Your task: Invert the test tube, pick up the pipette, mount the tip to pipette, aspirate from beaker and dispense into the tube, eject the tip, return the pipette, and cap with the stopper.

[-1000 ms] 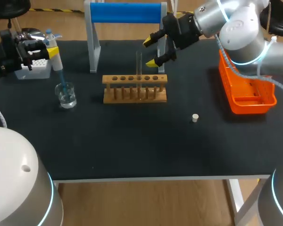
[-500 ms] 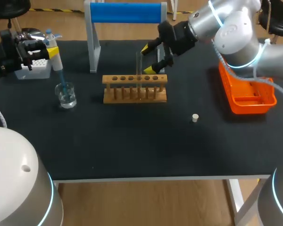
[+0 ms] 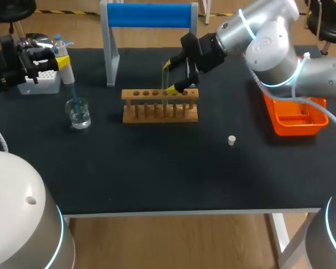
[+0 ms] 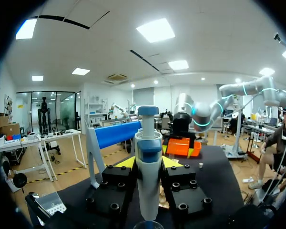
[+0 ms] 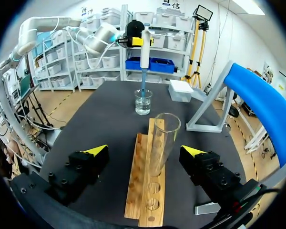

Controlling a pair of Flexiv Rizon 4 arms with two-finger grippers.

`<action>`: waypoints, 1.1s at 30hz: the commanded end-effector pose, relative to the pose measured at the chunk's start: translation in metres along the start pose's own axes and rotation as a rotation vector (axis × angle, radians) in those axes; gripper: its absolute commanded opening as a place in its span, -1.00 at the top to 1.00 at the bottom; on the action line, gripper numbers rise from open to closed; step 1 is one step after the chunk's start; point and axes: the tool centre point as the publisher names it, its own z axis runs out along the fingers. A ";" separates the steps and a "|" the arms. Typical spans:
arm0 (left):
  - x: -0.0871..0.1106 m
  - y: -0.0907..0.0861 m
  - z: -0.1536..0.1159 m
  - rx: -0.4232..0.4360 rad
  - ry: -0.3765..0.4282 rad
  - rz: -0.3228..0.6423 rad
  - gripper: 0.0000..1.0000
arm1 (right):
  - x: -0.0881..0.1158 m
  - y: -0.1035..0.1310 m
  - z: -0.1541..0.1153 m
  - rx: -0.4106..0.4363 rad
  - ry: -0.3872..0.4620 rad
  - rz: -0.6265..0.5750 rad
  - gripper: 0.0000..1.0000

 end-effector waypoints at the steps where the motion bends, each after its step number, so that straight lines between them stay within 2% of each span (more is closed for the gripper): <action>1: 0.001 -0.001 0.000 -0.001 -0.002 0.000 1.00 | -0.002 -0.001 0.006 0.001 -0.006 0.000 -1.00; 33: 0.001 -0.001 0.000 -0.001 -0.002 0.000 1.00 | -0.013 0.005 0.018 0.030 -0.023 -0.032 -1.00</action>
